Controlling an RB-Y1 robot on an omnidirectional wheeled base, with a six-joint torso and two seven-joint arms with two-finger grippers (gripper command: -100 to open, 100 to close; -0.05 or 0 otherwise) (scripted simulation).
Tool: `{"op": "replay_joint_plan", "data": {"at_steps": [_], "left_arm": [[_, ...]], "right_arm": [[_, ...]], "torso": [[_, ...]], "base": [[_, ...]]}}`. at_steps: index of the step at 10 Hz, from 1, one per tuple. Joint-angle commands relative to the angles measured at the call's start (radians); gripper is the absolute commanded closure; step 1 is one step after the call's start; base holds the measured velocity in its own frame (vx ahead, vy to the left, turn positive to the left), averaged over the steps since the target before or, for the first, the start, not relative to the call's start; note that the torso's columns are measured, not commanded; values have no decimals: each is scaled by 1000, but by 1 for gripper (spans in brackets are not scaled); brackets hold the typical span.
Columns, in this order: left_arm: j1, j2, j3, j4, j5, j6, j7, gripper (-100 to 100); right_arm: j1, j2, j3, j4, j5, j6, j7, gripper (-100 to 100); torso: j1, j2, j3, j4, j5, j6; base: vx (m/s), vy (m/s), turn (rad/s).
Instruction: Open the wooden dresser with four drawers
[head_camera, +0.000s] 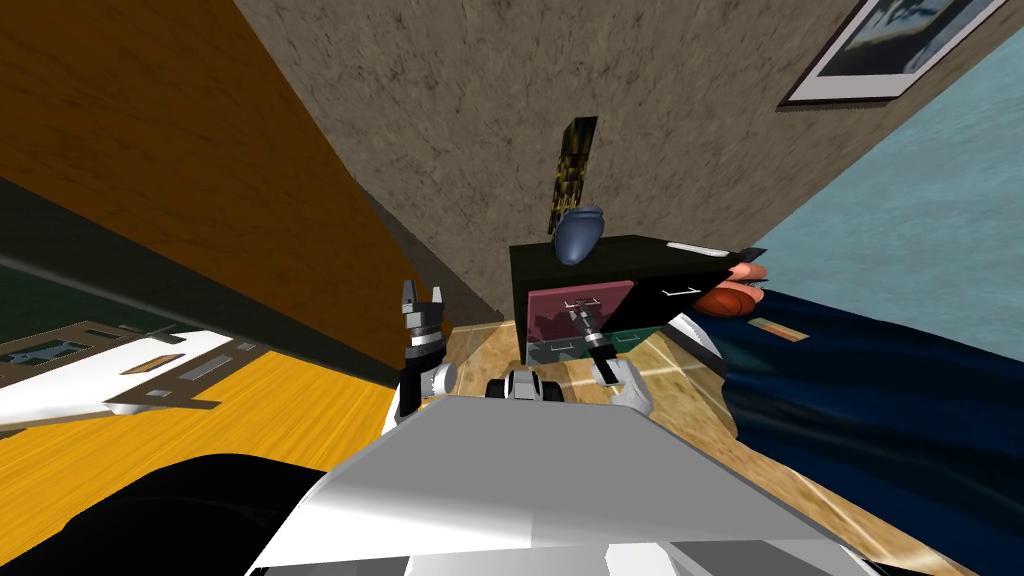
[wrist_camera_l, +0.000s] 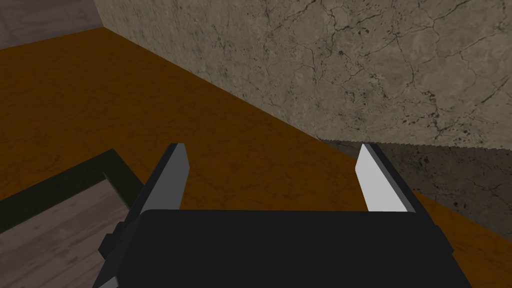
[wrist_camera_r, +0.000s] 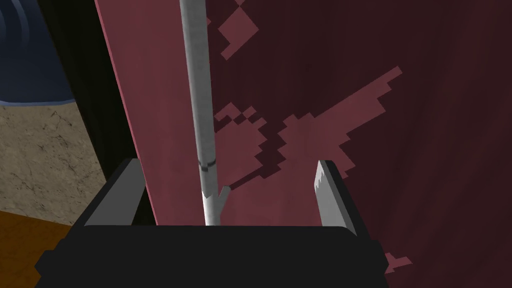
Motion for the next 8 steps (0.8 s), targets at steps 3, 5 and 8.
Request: {"op": "replay_joint_plan", "data": {"at_steps": [3, 5, 8], "left_arm": [[0, 0, 0, 0, 0, 0, 0, 0], [0, 0, 0, 0, 0, 0, 0, 0], [0, 0, 0, 0, 0, 0, 0, 0]], "right_arm": [[8, -10, 0, -5, -4, -11, -9, 100], [7, -24, 5, -13, 0, 1, -29, 100], [6, -75, 4, -10, 0, 0, -25, -100]], "torso": [[1, 3, 2, 0, 0, -1], [-1, 3, 2, 1, 0, 0], [1, -7, -4, -2, 0, 0]], "base": [[-117, 8, -18], [-181, -14, -10], [-35, -1, 1]]}}
